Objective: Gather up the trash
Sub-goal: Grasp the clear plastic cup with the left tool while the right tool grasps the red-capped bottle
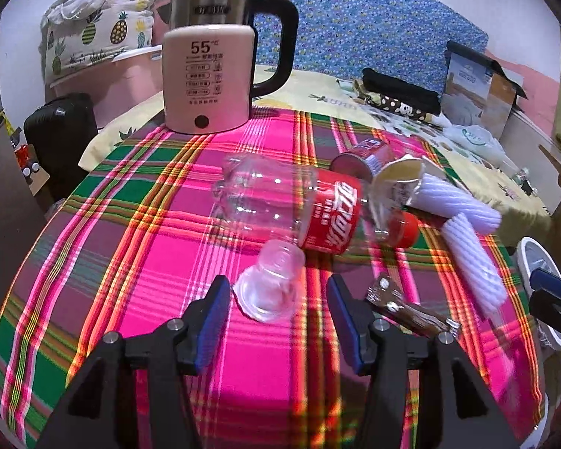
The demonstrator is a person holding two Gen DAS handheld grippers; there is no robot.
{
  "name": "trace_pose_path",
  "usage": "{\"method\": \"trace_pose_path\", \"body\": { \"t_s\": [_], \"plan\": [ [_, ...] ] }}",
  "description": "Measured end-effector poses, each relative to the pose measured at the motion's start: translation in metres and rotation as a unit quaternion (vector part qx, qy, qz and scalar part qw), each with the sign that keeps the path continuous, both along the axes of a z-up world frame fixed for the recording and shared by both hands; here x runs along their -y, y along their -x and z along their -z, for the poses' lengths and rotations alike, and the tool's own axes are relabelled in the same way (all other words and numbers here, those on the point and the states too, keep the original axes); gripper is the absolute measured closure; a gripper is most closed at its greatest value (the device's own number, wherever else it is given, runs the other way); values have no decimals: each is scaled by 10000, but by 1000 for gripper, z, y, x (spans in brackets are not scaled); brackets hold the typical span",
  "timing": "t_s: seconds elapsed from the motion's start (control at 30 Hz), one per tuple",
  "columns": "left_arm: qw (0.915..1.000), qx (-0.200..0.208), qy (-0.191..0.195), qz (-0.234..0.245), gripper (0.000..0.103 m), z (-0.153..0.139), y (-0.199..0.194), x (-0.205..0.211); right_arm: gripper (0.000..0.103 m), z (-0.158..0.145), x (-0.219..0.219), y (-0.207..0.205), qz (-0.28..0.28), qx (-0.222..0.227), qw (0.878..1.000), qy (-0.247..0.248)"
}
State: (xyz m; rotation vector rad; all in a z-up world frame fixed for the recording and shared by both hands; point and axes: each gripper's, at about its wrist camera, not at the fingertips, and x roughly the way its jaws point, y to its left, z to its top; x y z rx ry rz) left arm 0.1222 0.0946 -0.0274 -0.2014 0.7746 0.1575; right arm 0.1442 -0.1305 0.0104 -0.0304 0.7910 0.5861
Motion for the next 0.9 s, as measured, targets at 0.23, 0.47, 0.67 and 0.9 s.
{"method": "trace_pose_path", "body": {
  "t_s": [0.23,0.47,0.67,0.9],
  "plan": [
    [9996,-145,186,136,69,7,-12,-5,47,5,-25,-20,-375,-43,9993,61],
    [9996,-45,224,168,70,2,-5,-12,47,10,-43,-46,-629,-117,9979,124],
    [9996,-26,265,120,70,0,5,-26,47,17,-58,-63,-1010,-213,9946,121],
    [9994,-66,330,66,70,3,8,-39,47,20,-74,-72,-1489,-208,9885,160]
  ]
}}
